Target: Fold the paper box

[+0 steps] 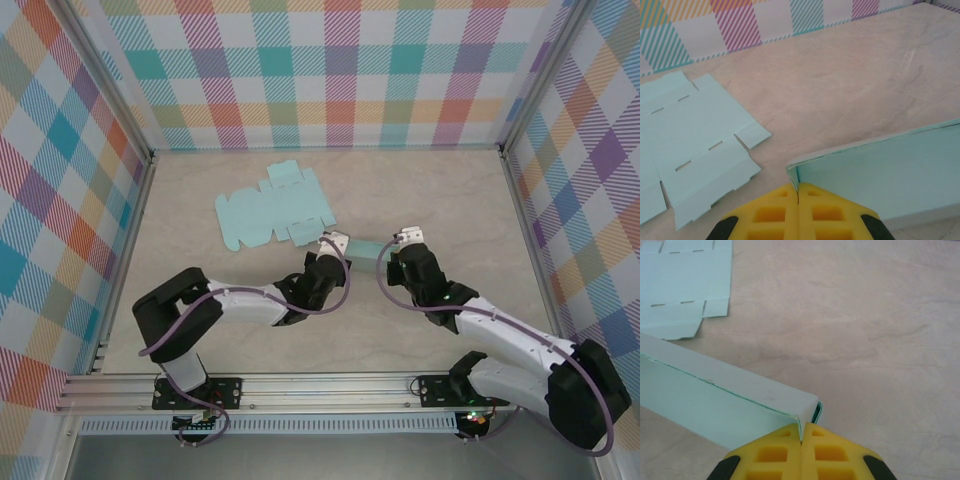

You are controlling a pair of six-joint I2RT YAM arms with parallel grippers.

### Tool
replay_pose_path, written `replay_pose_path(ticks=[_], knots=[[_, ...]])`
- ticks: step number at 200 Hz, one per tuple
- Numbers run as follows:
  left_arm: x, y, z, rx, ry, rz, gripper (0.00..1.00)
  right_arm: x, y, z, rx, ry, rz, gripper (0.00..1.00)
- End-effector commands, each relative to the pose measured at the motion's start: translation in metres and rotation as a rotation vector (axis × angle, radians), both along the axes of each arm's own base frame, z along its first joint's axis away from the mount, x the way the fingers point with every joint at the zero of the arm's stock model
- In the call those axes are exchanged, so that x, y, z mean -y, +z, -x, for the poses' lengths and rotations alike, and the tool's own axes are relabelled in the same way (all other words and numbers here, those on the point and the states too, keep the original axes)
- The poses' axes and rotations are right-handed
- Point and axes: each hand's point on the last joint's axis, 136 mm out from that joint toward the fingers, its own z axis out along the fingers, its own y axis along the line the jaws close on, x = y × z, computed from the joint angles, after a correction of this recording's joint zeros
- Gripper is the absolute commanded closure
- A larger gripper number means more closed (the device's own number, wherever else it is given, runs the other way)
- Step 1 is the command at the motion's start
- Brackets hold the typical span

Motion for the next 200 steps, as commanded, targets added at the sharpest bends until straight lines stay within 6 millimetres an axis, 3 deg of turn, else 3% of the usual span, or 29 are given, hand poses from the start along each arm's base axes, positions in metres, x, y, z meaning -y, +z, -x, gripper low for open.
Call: replay_pose_path(ticks=[1, 75, 122, 200], knots=[[0.032, 0.01, 0.002, 0.038, -0.083, 0.028, 1.0, -0.019, 0.019, -0.013, 0.105, 0.049, -0.032, 1.0], [0.033, -0.015, 0.0, -0.067, -0.093, 0.032, 1.0, -0.016, -0.022, -0.018, 0.007, 0.017, 0.02, 1.0], [0.028, -0.014, 0.007, -0.141, -0.085, 0.091, 0.66, -0.013, -0.028, -0.016, -0.007, 0.014, 0.037, 1.0], [0.008, 0.034, 0.014, -0.162, -0.051, 0.248, 0.37, -0.012, -0.026, -0.015, -0.012, 0.013, 0.047, 1.0]])
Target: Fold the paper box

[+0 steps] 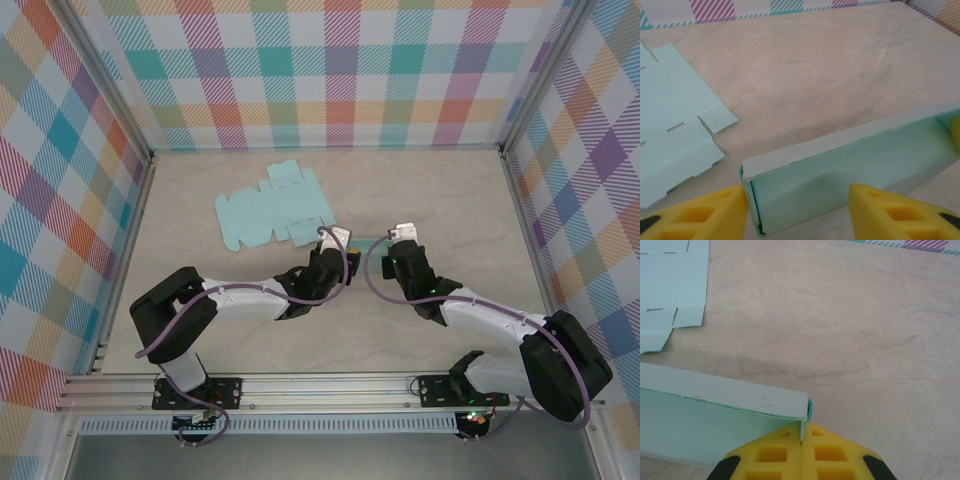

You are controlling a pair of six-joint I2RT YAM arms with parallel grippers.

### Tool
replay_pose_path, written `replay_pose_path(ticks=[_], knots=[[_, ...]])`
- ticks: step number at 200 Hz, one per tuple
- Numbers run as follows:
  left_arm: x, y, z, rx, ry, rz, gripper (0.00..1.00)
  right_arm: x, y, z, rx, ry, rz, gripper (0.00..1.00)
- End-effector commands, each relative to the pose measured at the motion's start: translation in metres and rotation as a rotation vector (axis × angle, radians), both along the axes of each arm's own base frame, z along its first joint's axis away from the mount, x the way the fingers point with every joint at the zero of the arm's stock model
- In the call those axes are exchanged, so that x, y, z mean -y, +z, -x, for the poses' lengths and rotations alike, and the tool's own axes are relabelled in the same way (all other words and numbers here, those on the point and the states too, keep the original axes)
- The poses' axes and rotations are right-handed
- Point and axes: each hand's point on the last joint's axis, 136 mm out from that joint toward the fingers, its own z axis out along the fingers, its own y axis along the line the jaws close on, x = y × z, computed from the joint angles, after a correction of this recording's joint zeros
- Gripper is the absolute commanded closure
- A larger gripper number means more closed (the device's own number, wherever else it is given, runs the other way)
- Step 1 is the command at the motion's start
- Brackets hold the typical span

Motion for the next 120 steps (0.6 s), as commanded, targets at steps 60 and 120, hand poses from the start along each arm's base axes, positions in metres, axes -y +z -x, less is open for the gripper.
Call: replay_pose_path(ticks=[60, 120], knots=[[-0.037, 0.041, -0.018, -0.184, 0.141, 0.302, 0.11, -0.009, -0.006, 0.009, -0.037, 0.064, 0.007, 1.0], [-0.032, 0.015, -0.037, -0.278, 0.18, 0.29, 0.19, -0.009, -0.007, 0.011, -0.049, 0.061, -0.003, 1.0]])
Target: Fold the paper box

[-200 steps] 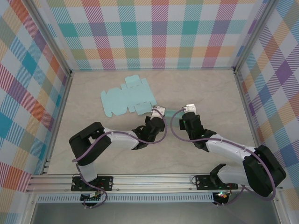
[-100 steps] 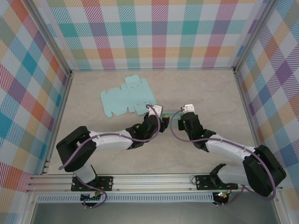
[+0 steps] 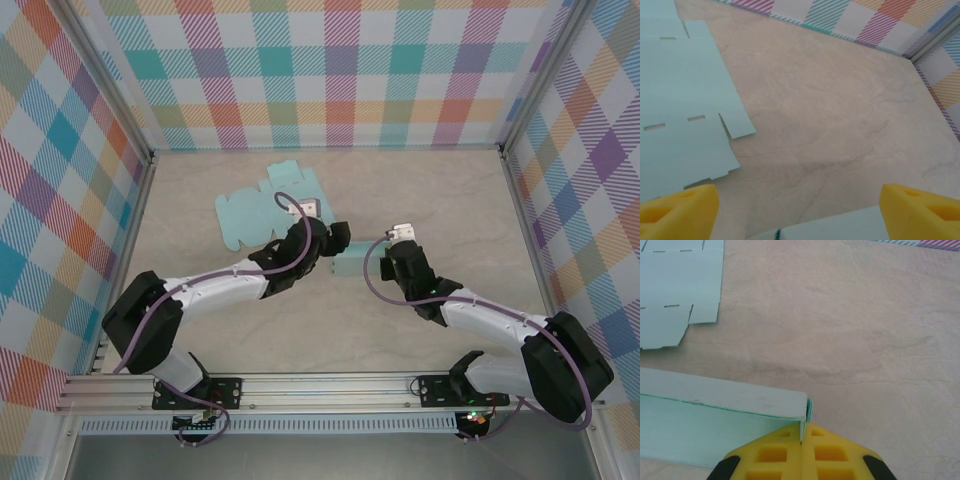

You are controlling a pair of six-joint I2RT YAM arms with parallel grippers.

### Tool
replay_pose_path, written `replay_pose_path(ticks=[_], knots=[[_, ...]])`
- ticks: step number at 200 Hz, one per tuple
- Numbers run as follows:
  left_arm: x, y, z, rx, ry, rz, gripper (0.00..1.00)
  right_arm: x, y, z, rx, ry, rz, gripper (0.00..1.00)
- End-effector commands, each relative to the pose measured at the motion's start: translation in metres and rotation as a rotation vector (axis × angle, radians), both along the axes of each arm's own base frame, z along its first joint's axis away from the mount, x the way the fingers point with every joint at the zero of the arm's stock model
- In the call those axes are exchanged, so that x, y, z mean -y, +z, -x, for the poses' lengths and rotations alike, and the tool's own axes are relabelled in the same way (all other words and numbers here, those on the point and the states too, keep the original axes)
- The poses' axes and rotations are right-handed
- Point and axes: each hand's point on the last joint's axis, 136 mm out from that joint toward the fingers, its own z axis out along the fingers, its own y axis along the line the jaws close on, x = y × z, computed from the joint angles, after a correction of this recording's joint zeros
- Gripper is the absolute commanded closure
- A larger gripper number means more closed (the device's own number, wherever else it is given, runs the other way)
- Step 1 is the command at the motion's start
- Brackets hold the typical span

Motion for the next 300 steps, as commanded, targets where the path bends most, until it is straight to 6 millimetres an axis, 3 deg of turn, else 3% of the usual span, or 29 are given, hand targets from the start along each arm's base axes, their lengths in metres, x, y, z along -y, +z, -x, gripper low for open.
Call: replay_pose_path(ticks=[1, 62, 115, 178, 207, 245, 300], knots=[[0.005, -0.023, -0.002, -0.086, -0.002, 0.004, 0.19, -0.002, -0.007, 0.008, -0.04, 0.025, 0.011, 1.0], [0.002, -0.068, 0.001, -0.152, 0.02, -0.016, 0.36, -0.001, -0.004, 0.012, -0.062, 0.018, -0.007, 0.95], [-0.009, -0.101, 0.013, -0.179, 0.058, -0.041, 0.45, -0.005, 0.01, 0.022, -0.109, 0.032, -0.081, 0.76], [-0.011, -0.12, 0.018, -0.186, 0.083, -0.063, 0.49, -0.017, 0.052, 0.032, -0.148, 0.057, -0.214, 0.57], [-0.011, -0.12, 0.018, -0.185, 0.083, -0.063, 0.49, -0.008, 0.064, 0.024, -0.184, -0.029, -0.238, 0.5], [-0.012, -0.119, 0.019, -0.182, 0.085, -0.065, 0.5, 0.0, 0.054, 0.006, -0.287, -0.099, -0.298, 0.47], [-0.009, -0.12, 0.02, -0.191, 0.084, -0.067, 0.5, -0.005, 0.008, -0.007, -0.481, -0.071, -0.45, 0.52]])
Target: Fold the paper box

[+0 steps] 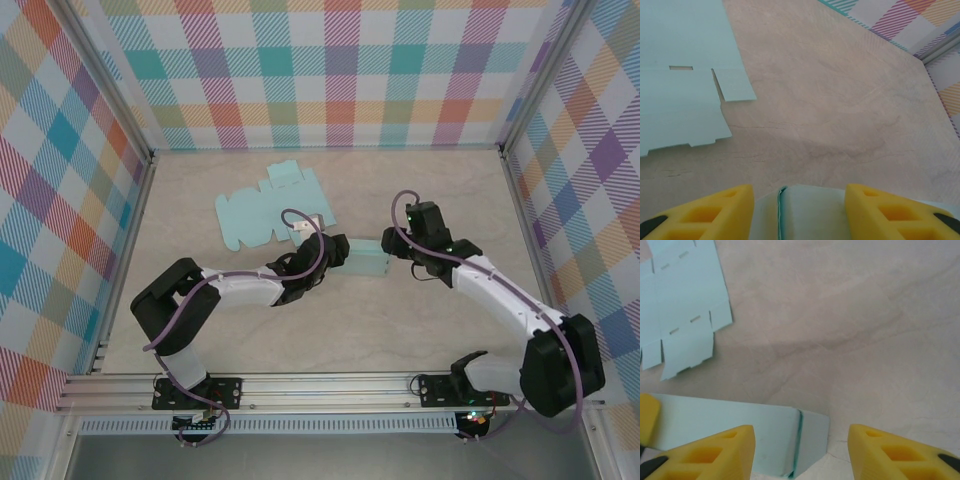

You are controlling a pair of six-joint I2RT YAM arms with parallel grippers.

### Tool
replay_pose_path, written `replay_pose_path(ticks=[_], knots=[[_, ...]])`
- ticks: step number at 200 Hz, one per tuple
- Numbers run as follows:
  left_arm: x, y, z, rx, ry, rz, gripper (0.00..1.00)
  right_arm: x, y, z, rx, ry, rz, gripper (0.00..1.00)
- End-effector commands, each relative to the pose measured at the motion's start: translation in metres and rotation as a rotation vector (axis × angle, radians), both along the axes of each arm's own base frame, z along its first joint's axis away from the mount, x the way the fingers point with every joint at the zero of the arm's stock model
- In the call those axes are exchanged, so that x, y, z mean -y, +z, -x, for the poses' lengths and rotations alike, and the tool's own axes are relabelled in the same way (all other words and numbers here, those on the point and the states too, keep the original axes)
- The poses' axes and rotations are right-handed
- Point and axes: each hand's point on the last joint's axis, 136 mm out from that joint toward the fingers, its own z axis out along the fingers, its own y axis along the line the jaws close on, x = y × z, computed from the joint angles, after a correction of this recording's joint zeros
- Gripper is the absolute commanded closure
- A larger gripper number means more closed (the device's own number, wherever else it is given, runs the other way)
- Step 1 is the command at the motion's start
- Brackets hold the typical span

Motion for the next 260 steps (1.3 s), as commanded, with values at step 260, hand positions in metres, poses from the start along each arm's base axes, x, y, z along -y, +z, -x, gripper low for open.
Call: replay_pose_path(ticks=[260], knots=[[-0.027, -0.004, 0.038, -0.176, -0.167, 0.096, 0.33, 0.013, -0.071, 0.026, -0.178, -0.056, -0.158, 0.8]])
